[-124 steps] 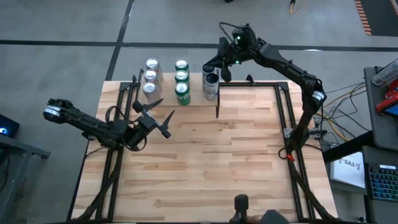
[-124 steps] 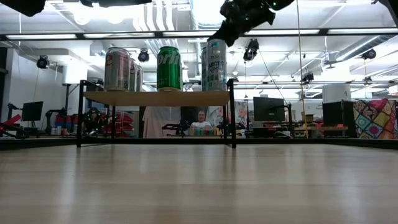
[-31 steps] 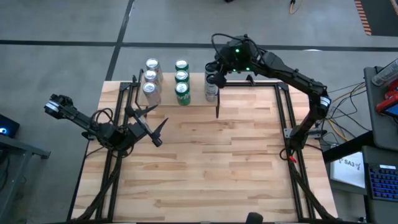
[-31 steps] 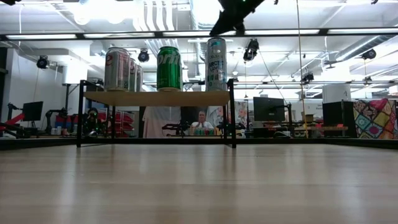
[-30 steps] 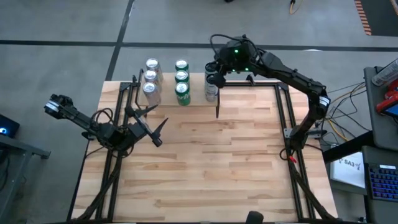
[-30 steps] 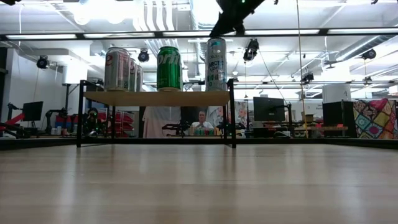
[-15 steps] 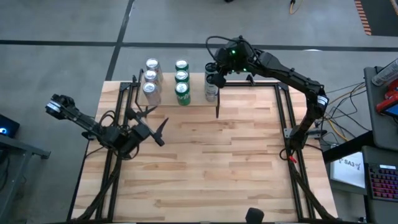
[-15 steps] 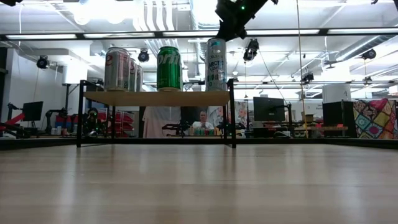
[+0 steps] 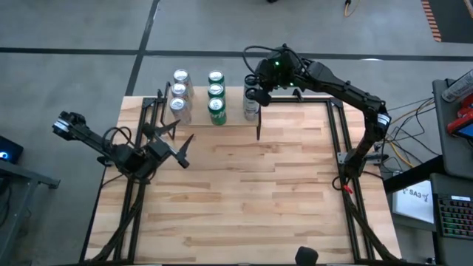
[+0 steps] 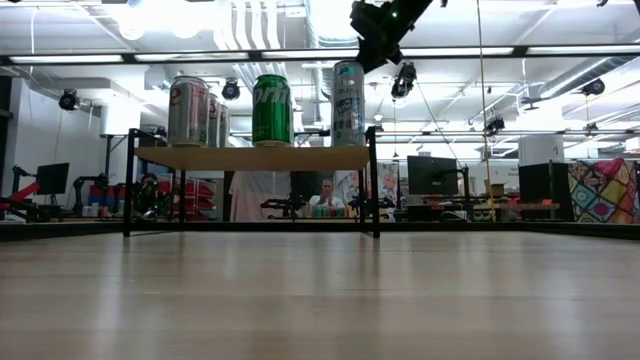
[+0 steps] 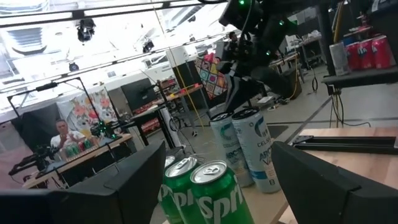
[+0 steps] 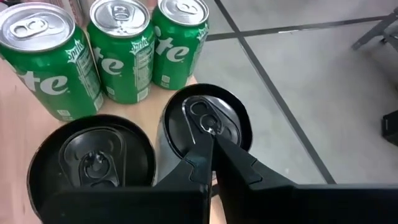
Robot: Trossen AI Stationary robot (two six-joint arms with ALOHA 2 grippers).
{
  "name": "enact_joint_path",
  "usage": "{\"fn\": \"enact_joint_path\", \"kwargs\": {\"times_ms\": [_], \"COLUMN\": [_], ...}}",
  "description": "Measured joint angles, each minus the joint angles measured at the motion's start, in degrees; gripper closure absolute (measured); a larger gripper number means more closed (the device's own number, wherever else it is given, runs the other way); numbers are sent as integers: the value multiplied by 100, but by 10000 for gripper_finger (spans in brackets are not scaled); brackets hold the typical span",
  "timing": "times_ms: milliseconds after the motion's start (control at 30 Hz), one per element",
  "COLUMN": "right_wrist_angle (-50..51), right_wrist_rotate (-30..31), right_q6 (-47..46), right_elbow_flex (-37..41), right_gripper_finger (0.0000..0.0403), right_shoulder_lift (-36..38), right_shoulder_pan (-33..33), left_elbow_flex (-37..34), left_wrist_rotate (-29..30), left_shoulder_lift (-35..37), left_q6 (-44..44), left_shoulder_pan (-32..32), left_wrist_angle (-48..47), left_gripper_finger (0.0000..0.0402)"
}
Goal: Place canned beverage on shelf
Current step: Adjust the soda cans on the shelf
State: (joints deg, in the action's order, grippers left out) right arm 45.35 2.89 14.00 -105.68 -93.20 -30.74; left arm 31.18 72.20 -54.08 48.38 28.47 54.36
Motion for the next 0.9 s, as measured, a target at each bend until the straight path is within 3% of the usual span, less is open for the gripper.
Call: {"fn": "enact_joint_path", "kwargs": {"times_ms": [800,900], "right_wrist_angle": [41,82], "right_wrist_rotate": [0,-524], "right_q6": [-247,-218], "right_elbow_flex": [7,10], "right_gripper_finger": [394,394], "right_shoulder_lift": [419,568], "right_shoulder_pan": [105,259], "left_elbow_flex": [7,7], "left_wrist_rotate": [87,204], "left_shoulder_lift": [96,98], "left_q6": [284,253], "left_shoulder_pan": [0,31], "left_wrist_angle": [-4,-1], "left_gripper_finger": [123,123]}}
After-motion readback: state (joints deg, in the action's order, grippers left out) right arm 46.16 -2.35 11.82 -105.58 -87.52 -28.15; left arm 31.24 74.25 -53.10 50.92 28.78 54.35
